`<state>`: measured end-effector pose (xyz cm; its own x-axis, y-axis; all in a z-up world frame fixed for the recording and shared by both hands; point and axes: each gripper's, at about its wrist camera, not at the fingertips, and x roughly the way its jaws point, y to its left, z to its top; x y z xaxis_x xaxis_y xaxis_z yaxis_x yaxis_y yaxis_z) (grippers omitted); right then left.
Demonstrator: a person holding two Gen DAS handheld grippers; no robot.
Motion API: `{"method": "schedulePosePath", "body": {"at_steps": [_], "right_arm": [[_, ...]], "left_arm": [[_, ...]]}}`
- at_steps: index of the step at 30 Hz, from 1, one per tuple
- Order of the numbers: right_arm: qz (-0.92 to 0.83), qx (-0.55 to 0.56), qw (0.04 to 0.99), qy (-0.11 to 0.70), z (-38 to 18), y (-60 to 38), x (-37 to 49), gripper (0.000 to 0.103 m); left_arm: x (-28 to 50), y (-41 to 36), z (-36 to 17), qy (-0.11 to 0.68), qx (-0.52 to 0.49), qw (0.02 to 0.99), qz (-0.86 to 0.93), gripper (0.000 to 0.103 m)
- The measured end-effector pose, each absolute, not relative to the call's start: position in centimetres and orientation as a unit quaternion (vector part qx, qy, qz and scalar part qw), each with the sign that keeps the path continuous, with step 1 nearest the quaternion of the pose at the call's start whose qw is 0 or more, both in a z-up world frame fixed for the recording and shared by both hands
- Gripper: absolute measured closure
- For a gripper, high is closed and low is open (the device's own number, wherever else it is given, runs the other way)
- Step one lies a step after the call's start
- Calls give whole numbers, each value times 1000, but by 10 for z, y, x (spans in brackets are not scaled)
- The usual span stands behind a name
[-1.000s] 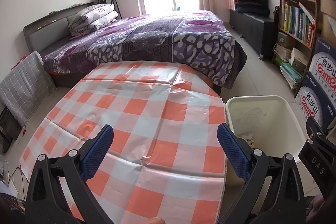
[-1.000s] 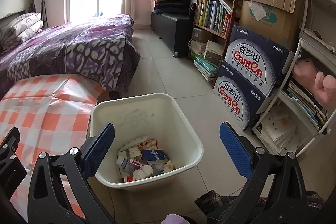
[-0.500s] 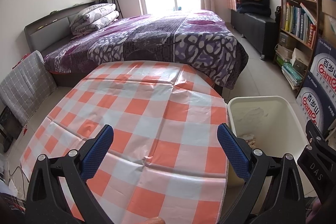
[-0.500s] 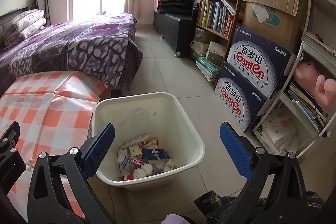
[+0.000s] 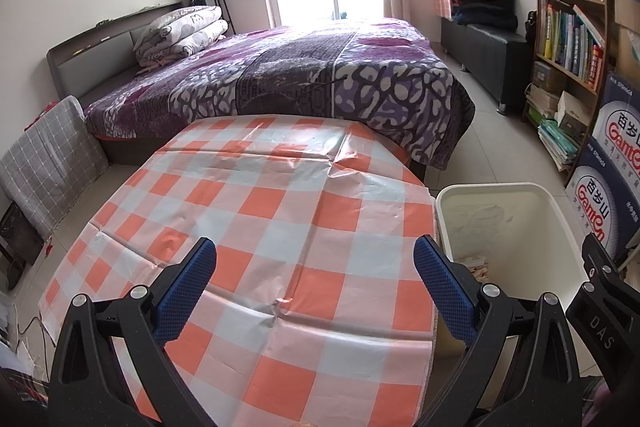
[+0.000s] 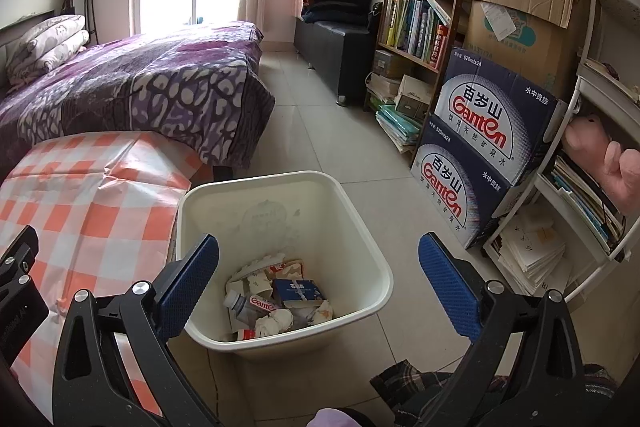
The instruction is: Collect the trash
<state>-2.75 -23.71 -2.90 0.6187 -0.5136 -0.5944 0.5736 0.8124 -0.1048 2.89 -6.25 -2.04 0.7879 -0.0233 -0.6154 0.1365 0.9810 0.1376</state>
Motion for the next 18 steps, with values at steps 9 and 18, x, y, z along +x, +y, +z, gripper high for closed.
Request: {"method": "schedulePosePath", "body": {"at_steps": [9, 18], "right_arm": [[-296, 49, 899, 319, -32, -238, -27, 7], [-296, 50, 899, 320, -32, -237, -27, 7]], "left_arm": [[29, -62, -22, 320, 89, 942, -45, 7], [27, -67, -22, 318, 96, 941, -59, 7]]}}
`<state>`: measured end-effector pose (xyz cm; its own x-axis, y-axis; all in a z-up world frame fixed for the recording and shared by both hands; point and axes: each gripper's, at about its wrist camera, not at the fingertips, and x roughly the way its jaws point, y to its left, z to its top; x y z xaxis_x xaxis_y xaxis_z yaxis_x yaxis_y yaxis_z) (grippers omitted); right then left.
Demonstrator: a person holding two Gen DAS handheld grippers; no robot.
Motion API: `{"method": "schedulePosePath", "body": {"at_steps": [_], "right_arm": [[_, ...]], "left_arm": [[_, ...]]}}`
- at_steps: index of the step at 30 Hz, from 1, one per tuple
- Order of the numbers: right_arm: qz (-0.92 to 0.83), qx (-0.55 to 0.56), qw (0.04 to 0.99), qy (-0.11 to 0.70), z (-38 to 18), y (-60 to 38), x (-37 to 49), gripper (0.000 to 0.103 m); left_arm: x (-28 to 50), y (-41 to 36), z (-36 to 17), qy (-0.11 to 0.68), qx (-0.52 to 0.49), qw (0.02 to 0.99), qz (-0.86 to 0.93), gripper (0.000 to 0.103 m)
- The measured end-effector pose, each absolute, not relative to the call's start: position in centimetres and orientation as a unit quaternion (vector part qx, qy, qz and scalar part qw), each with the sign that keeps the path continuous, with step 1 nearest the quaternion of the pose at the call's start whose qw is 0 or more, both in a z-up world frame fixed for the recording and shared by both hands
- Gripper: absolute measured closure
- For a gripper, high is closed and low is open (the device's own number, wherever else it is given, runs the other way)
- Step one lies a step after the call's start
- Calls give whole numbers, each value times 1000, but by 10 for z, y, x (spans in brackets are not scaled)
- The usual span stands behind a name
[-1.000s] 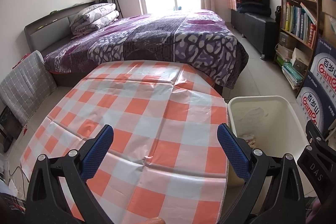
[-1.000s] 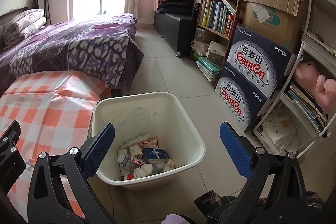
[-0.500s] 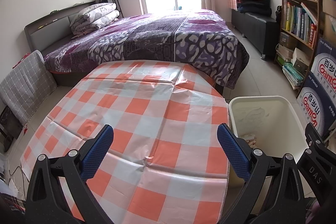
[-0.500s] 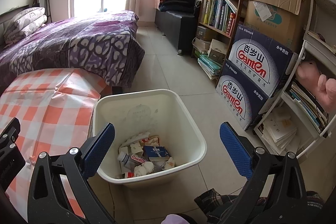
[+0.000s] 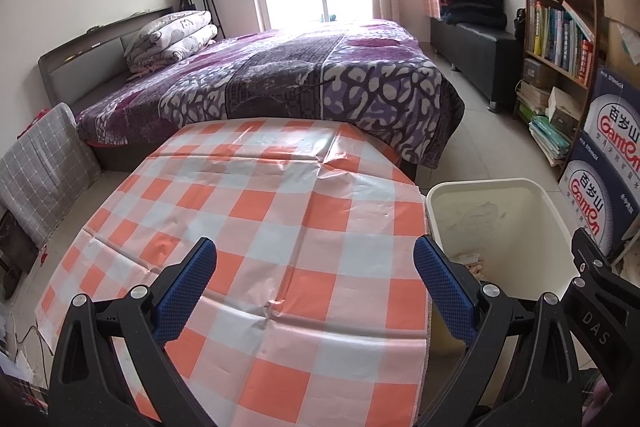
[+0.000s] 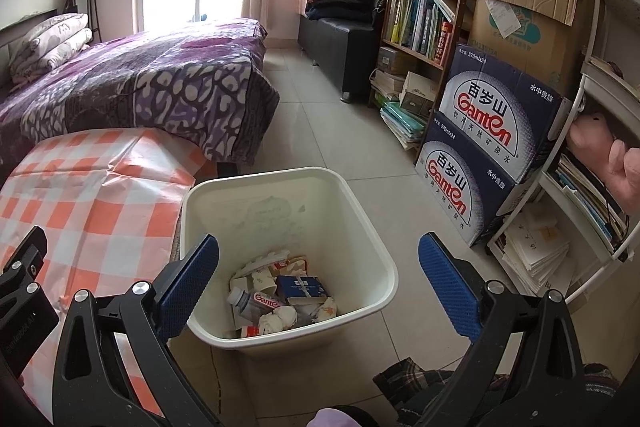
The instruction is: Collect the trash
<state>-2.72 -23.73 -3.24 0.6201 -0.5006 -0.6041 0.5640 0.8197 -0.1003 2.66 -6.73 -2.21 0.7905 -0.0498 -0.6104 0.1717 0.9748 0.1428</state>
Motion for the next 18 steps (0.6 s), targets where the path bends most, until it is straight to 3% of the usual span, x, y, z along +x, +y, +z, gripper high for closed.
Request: {"method": "schedulePosePath", "body": {"at_steps": [18], "right_arm": [[-295, 48, 899, 320, -34, -237, -26, 7]], "left_arm": [[27, -69, -22, 323, 94, 940, -59, 7]]}}
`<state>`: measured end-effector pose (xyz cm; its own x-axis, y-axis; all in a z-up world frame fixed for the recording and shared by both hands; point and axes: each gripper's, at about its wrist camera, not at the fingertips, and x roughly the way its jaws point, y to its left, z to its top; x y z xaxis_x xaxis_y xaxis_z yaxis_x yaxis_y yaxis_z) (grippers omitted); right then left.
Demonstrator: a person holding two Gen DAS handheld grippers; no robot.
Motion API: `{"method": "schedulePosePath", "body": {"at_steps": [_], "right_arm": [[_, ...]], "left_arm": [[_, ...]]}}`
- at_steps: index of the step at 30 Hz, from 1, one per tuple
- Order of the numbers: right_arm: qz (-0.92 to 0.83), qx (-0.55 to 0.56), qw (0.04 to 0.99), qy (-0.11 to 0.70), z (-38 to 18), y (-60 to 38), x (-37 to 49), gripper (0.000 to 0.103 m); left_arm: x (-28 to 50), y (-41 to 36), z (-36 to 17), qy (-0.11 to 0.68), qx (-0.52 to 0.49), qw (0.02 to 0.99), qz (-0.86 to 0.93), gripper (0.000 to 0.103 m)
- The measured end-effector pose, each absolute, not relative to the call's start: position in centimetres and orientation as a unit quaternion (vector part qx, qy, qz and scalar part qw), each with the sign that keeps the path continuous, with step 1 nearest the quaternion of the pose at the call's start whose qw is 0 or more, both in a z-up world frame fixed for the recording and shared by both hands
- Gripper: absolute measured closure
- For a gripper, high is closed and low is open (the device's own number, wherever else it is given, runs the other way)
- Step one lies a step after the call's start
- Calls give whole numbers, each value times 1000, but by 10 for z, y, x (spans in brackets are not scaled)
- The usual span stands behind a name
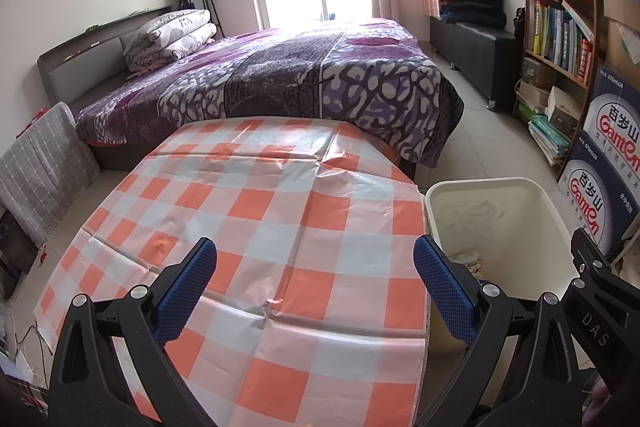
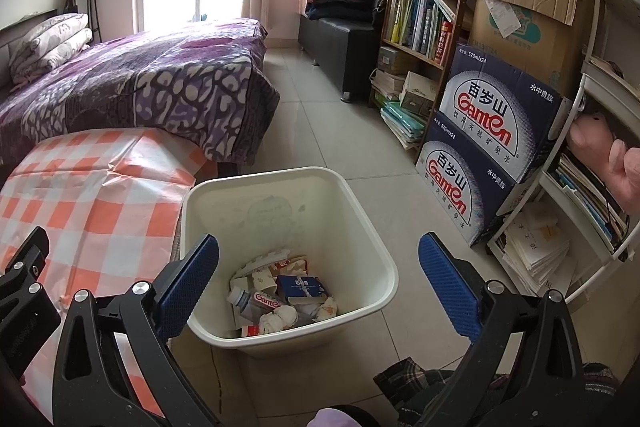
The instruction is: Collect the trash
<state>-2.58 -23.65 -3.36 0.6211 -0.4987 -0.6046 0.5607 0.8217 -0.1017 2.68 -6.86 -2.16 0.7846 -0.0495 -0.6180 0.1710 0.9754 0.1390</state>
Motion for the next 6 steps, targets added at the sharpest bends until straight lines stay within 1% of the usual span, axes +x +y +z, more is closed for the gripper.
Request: {"method": "schedulePosePath", "body": {"at_steps": [6], "right_arm": [[-295, 49, 899, 320, -33, -237, -26, 7]], "left_arm": [[29, -68, -23, 332, 92, 937, -57, 7]]}}
